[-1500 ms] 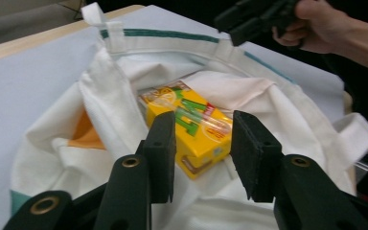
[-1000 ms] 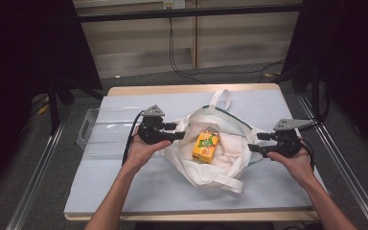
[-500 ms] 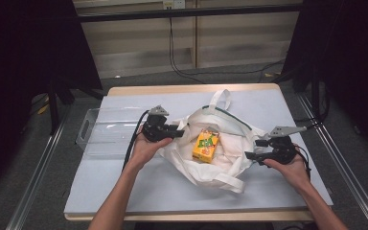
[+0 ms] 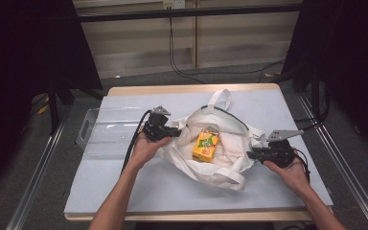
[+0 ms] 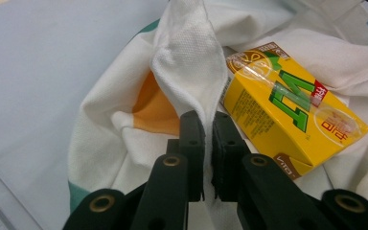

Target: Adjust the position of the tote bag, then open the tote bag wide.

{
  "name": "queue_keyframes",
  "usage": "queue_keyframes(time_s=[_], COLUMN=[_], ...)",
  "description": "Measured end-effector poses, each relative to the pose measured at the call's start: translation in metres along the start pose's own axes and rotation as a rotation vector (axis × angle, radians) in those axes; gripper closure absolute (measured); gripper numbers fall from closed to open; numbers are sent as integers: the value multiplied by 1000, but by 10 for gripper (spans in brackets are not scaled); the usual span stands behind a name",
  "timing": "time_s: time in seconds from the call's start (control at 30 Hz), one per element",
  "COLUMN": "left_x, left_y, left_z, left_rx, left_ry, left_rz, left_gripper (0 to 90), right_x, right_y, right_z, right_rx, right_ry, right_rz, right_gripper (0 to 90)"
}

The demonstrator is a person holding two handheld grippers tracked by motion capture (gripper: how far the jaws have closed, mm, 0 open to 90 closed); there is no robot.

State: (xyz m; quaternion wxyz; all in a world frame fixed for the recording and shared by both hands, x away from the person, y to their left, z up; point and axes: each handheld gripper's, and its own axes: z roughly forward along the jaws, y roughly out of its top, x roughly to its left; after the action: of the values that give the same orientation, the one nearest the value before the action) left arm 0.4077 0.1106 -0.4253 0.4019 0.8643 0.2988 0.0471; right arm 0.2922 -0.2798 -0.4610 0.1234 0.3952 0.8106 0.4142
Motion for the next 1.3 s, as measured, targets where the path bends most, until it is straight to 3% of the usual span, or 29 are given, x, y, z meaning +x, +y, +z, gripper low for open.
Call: queue_keyframes(time_s=[0.13,0.17,0.3,0.33,0.6,0.7,0.8,1.0,1.17,1.3], left_x=[1,4,5,5,5,5,3,-2,-6,-11], left_y=[-2,-4,-9,-9,-11,-12,-13,-20,-22,-23], left_z=[1,0,-3,-3,0,-3,-7,-14,-31,-43], left_rx=[16,19,8,24,15,-22,-38,-66,-135,-184], left_ry=[28,19,17,31,13,-3,5,7,16,30], left_rz=[0,-23,-22,-19,-30,-52,-40,-49,-53,-44], left_gripper=[852,852,854,854,850,815,732,607,496,475], right_x=[3,3,0,0,0,0,0,7,17,24], right_y=[-4,-5,-12,-14,-17,-16,-16,-14,-17,-24], right_z=[-3,-4,-12,-13,-9,-12,-17,-25,-31,-36], right_rx=[17,15,9,15,24,-10,-56,-106,-137,-159], right_ry=[-6,-9,-10,-13,-15,-9,-4,-12,-17,-17], right_rz=[-15,-18,-5,-5,-6,5,26,11,15,19], right_gripper=[872,873,877,878,866,769,642,568,499,453])
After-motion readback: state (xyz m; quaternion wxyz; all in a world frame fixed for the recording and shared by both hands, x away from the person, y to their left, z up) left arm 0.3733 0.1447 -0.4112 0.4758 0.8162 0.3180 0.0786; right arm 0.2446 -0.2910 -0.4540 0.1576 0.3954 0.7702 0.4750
